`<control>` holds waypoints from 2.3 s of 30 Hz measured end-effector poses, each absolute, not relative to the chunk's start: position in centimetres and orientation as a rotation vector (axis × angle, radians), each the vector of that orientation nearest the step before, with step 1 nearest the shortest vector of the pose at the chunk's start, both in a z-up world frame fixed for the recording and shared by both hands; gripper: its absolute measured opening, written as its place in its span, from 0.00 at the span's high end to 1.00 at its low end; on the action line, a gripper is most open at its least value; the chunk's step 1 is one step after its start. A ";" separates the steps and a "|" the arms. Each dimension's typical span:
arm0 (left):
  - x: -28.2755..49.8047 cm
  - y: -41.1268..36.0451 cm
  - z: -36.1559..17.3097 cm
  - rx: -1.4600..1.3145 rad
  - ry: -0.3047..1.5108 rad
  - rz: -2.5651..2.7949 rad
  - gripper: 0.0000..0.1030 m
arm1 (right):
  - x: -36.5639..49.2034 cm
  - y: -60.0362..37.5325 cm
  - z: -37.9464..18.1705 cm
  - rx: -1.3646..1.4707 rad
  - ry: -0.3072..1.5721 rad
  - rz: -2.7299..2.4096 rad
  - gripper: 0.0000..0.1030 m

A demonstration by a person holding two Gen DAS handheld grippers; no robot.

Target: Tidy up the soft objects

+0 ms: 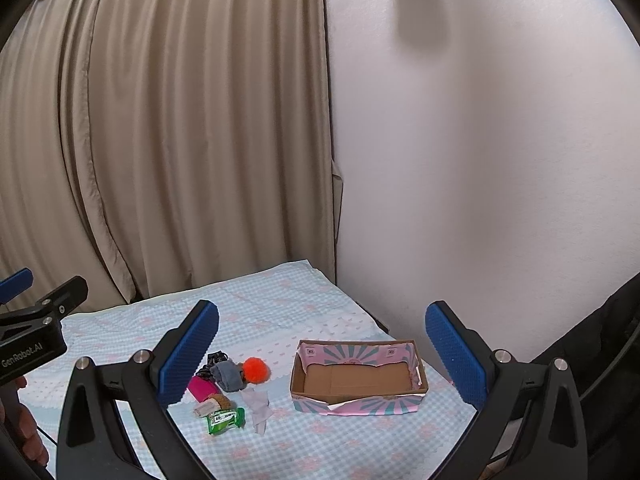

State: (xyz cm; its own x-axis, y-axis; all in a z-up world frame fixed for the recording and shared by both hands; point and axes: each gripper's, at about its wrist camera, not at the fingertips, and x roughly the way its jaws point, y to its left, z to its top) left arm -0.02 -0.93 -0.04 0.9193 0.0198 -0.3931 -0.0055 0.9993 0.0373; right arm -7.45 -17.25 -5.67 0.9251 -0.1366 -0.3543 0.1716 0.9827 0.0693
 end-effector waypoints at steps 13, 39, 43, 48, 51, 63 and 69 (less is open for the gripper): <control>-0.1 -0.9 0.0 0.035 0.405 0.012 0.00 | -7.4 -17.9 -5.9 0.116 0.350 -0.150 0.00; 0.5 0.6 -0.9 -0.019 0.458 0.130 0.00 | -4.5 -19.1 -6.4 0.110 0.407 -0.036 0.00; 0.6 3.8 -3.4 -0.042 0.498 0.170 0.00 | -3.2 -17.6 -8.1 0.079 0.421 0.003 0.00; 1.5 9.6 -7.2 -0.051 0.573 0.180 0.00 | -1.5 -14.1 -11.8 0.122 0.532 0.013 0.00; 2.5 13.8 -10.0 -0.055 0.613 0.159 0.00 | -0.5 -11.2 -14.3 0.150 0.610 0.005 0.00; 10.1 24.4 -23.8 -0.025 0.775 0.066 0.00 | 5.2 -1.1 -25.1 0.187 0.762 -0.093 0.00; 14.5 26.2 -31.6 -0.049 0.851 0.057 0.00 | 9.5 1.9 -30.5 0.158 0.814 -0.078 0.00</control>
State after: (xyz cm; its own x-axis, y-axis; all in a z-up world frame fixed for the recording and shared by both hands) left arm 14.48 26.18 -31.59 0.6578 0.0308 -0.7526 -0.0699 0.9973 -0.0202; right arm 9.53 1.93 -30.51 0.6845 -0.0084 -0.7289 0.1298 0.9854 0.1105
